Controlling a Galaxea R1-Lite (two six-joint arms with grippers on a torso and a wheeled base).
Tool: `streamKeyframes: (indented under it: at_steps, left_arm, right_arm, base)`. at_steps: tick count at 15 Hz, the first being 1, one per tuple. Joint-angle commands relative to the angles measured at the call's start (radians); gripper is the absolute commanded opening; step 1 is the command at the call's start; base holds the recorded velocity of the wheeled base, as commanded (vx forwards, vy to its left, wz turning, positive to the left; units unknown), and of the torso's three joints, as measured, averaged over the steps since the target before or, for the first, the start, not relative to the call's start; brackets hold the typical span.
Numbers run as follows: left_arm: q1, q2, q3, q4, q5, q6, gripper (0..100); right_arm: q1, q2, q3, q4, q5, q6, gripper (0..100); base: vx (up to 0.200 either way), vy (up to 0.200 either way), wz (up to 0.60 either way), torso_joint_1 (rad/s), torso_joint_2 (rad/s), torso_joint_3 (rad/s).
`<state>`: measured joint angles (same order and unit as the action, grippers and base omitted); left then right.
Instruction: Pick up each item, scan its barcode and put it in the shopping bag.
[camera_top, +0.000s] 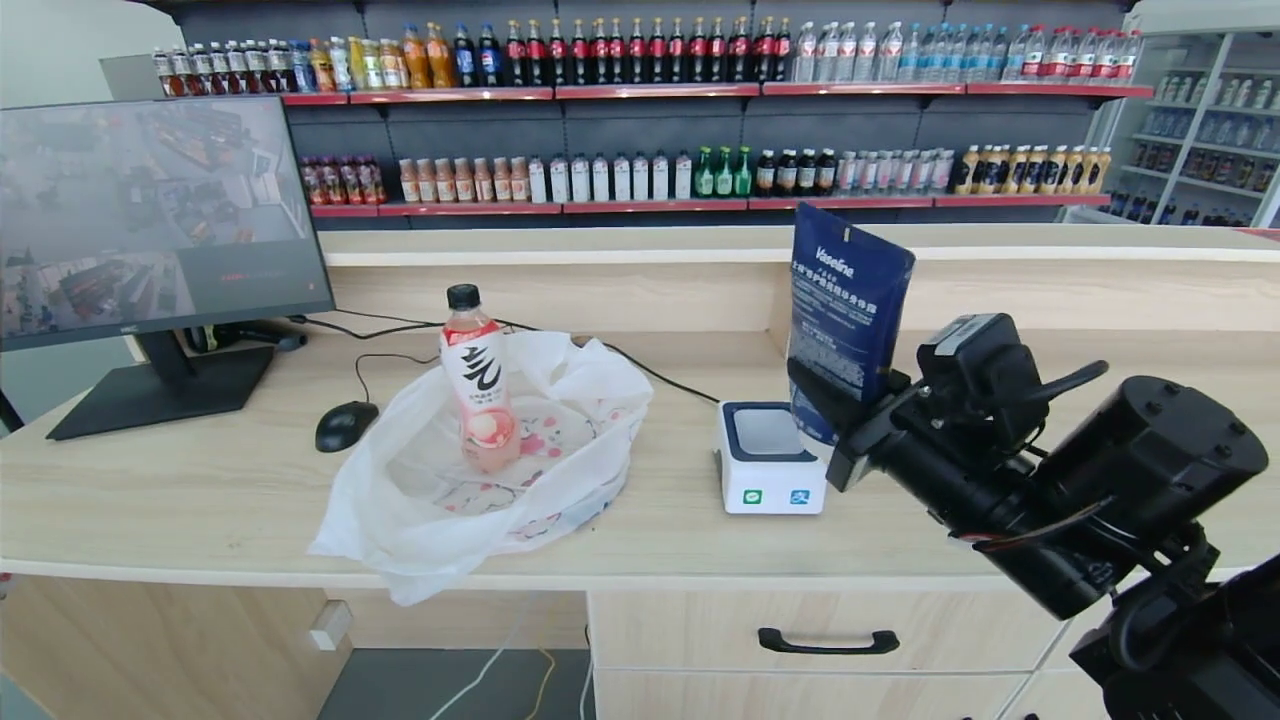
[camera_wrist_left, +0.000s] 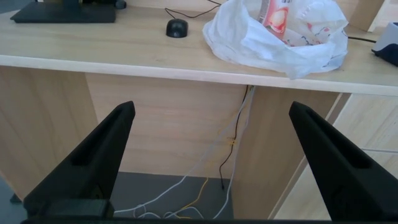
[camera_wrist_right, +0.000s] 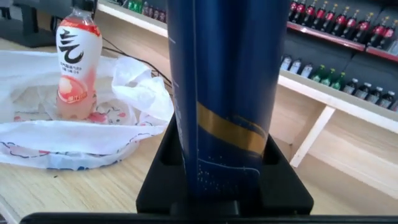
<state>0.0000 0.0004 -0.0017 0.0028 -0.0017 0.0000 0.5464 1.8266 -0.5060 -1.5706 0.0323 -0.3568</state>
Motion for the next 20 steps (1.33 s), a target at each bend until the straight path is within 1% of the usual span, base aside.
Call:
streamKeyframes:
  at_steps: [1, 3, 5, 7, 10, 13, 14, 17, 18, 20]
  left_arm:
    - [0.000, 0.000, 0.000, 0.000, 0.000, 0.000, 100]
    - [0.000, 0.000, 0.000, 0.000, 0.000, 0.000, 100]
    - [0.000, 0.000, 0.000, 0.000, 0.000, 0.000, 100]
    - [0.000, 0.000, 0.000, 0.000, 0.000, 0.000, 100]
    - [0.000, 0.000, 0.000, 0.000, 0.000, 0.000, 100]
    - [0.000, 0.000, 0.000, 0.000, 0.000, 0.000, 100]
    - [0.000, 0.000, 0.000, 0.000, 0.000, 0.000, 100]
    - [0.000, 0.000, 0.000, 0.000, 0.000, 0.000, 100]
    - [0.000, 0.000, 0.000, 0.000, 0.000, 0.000, 100]
    - [0.000, 0.000, 0.000, 0.000, 0.000, 0.000, 100]
  right_arm:
    - [-0.014, 0.014, -0.002, 0.000, 0.047, -0.088, 0]
    - [-0.017, 0.025, -0.009, 0.000, 0.089, -0.214, 0]
    - [-0.017, 0.030, -0.011, 0.000, 0.109, -0.346, 0]
    - [-0.017, 0.042, -0.002, 0.000, 0.126, -0.445, 0]
    - [-0.017, 0.085, -0.016, 0.000, 0.185, -0.568, 0]
    - [-0.020, 0.151, -0.065, 0.000, 0.245, -0.614, 0]
    - [-0.042, 0.172, -0.088, 0.000, 0.290, -0.630, 0]
    - [-0.105, 0.218, -0.131, 0.000, 0.380, -0.676, 0]
    - [-0.149, 0.235, -0.160, 0.000, 0.414, -0.683, 0]
    - [-0.174, 0.270, -0.238, 0.000, 0.477, -0.688, 0]
  base:
    - [0.000, 0.000, 0.00, 0.000, 0.00, 0.000]
    - [0.000, 0.000, 0.00, 0.000, 0.00, 0.000]
    - [0.000, 0.000, 0.00, 0.000, 0.00, 0.000]
    - [0.000, 0.000, 0.00, 0.000, 0.00, 0.000]
    - [0.000, 0.000, 0.00, 0.000, 0.00, 0.000]
    - [0.000, 0.000, 0.00, 0.000, 0.00, 0.000]
    - [0.000, 0.000, 0.00, 0.000, 0.00, 0.000]
    - [0.000, 0.000, 0.00, 0.000, 0.00, 0.000]
    - [0.000, 0.000, 0.00, 0.000, 0.00, 0.000]
    - [0.000, 0.000, 0.00, 0.000, 0.00, 0.000]
